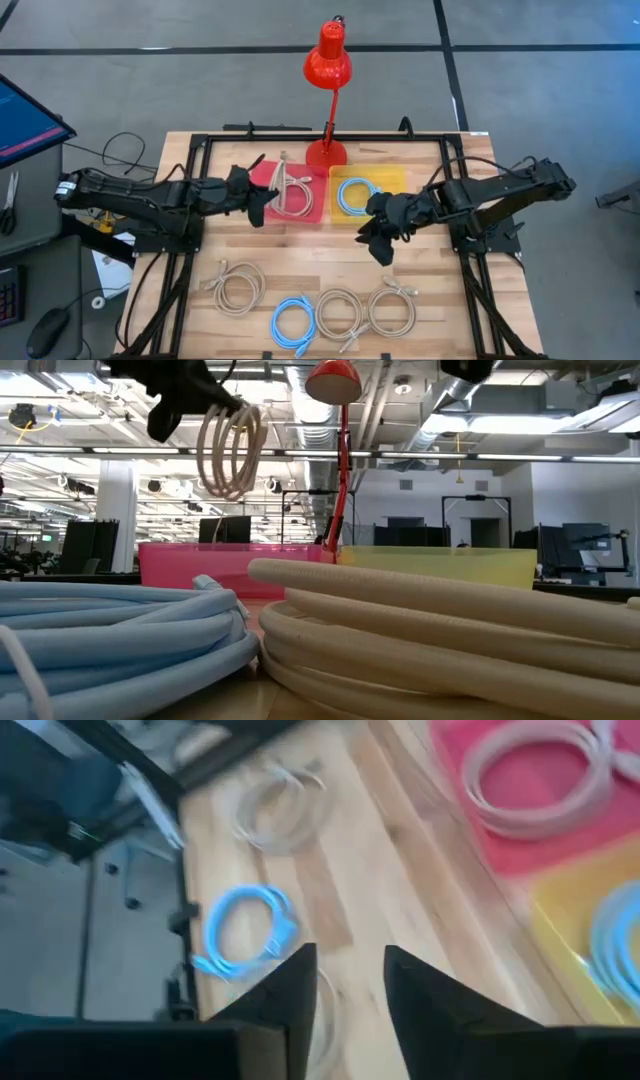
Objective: Sort HDMI cables
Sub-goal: Put the brown HDMI cable into the red bin
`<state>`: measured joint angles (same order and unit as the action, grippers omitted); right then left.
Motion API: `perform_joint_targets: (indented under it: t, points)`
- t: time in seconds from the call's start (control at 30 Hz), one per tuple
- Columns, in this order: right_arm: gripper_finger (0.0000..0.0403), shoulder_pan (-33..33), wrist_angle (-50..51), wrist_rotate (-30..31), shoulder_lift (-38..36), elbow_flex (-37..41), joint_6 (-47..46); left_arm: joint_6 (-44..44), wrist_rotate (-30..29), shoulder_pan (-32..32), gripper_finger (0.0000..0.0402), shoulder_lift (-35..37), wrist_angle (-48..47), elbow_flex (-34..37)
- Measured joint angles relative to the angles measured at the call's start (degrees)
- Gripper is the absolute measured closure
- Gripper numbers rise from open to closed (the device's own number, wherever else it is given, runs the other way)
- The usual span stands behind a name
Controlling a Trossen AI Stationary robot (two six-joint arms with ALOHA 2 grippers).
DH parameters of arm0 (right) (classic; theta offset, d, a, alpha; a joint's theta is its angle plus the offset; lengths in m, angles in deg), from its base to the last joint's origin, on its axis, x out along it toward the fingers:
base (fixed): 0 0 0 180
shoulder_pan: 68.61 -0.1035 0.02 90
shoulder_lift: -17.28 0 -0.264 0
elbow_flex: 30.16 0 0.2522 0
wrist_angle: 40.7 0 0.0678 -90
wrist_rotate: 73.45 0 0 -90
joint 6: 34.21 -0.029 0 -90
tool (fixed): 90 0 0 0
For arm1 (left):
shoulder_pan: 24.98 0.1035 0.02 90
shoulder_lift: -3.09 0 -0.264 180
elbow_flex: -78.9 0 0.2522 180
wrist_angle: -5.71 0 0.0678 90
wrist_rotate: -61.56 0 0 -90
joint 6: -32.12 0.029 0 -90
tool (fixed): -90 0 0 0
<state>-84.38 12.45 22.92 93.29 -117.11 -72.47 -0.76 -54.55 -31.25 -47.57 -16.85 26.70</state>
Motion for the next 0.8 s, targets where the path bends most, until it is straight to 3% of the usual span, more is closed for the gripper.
perform_joint_targets:
  t: [0.3,0.57,0.8]
  points:
    - [0.0394,-0.02,8.09,2.88,0.05,0.02,-2.58,7.41,0.17,3.38,0.0365,-0.09,-9.12,0.0]
    - [0.04,0.09,9.92,6.95,0.09,0.0,-3.85,10.06,-1.14,5.95,0.0365,-1.26,-13.08,-0.07]
    - [0.0402,0.2,10.19,8.83,0.11,0.02,-3.83,11.31,0.57,7.82,0.0366,-7.89,-12.65,-0.15]
